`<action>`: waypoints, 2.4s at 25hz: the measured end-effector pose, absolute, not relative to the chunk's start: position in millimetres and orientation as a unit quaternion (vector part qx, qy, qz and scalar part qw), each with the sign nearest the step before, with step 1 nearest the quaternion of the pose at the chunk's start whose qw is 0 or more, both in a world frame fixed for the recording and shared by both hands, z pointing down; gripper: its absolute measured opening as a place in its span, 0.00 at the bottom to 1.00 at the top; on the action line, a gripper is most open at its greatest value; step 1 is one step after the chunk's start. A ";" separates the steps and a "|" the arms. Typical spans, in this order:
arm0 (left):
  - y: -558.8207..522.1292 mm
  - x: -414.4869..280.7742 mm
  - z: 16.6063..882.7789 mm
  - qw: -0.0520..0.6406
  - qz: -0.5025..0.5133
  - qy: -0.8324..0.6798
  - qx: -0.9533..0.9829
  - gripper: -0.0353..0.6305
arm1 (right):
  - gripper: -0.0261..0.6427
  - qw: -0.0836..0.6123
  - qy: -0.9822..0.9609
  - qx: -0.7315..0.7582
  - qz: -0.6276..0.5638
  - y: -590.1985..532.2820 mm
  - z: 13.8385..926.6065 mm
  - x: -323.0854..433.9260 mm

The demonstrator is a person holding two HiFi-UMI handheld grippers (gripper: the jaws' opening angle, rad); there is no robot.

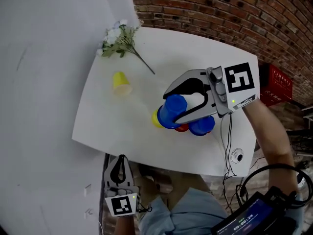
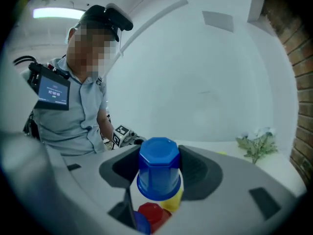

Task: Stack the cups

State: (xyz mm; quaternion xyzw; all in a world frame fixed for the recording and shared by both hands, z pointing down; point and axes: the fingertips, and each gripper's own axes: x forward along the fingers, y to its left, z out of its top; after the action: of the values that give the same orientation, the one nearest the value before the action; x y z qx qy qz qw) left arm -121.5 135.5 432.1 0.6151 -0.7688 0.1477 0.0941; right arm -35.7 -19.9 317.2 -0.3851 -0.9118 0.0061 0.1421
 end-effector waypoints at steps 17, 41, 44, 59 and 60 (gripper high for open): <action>138.3 -122.4 449.5 0.113 0.157 -0.781 0.594 0.08 | 0.40 0.165 -0.885 -0.435 -0.012 -18.7 360.8 -35.4; 139.8 -141.9 456.3 0.113 0.164 -0.783 0.590 0.08 | 0.50 0.194 -0.876 -0.441 0.017 -15.2 381.4 -33.9; 137.7 -145.3 454.6 0.108 0.168 -0.781 0.591 0.08 | 0.57 0.188 -0.870 -0.455 0.010 -19.3 383.0 -30.8; 140.9 -145.0 455.5 0.121 0.156 -0.776 0.599 0.08 | 0.14 0.107 -0.938 -0.306 0.118 -100.7 352.6 -42.1; 141.7 -144.9 455.9 0.123 0.157 -0.776 0.598 0.08 | 0.13 0.125 -0.942 -0.294 0.105 -100.4 361.9 -46.8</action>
State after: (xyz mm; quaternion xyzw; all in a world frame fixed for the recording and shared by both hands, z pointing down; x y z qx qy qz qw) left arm -144.9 141.7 455.9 0.5979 -0.7764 0.1567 0.1230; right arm -46.8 -100.4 361.9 -0.2936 -0.9419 0.1047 0.1252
